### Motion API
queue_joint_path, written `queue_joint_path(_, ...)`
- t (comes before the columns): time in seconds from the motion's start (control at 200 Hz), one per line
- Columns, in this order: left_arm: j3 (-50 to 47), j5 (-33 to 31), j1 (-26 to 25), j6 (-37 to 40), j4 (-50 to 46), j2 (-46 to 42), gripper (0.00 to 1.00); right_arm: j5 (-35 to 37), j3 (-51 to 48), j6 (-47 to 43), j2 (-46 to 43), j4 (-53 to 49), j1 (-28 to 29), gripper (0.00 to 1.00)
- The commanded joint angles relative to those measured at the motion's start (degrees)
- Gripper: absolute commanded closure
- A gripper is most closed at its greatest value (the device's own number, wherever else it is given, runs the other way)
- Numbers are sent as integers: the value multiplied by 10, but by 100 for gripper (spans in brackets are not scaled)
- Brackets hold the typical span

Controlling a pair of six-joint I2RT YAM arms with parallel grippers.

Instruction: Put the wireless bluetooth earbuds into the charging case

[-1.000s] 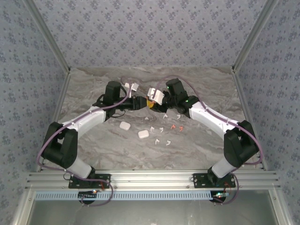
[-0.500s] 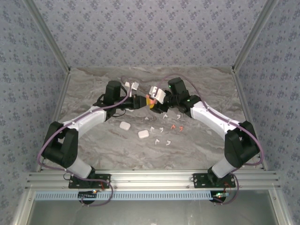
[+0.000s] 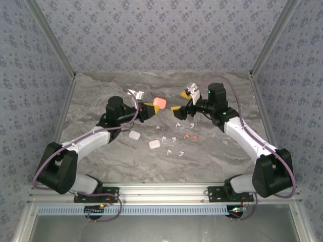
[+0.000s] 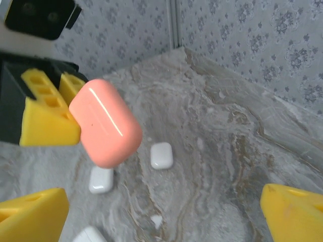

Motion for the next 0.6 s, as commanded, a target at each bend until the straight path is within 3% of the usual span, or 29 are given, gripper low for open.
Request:
queue_joint_path(0.0,10,4,-8,66,57,-27,90,-32,-5,116,-4,88,4,0)
queue_joint_path(0.595,28,23,-18,98,36,-39,91,3,49,107,49,65,30,4)
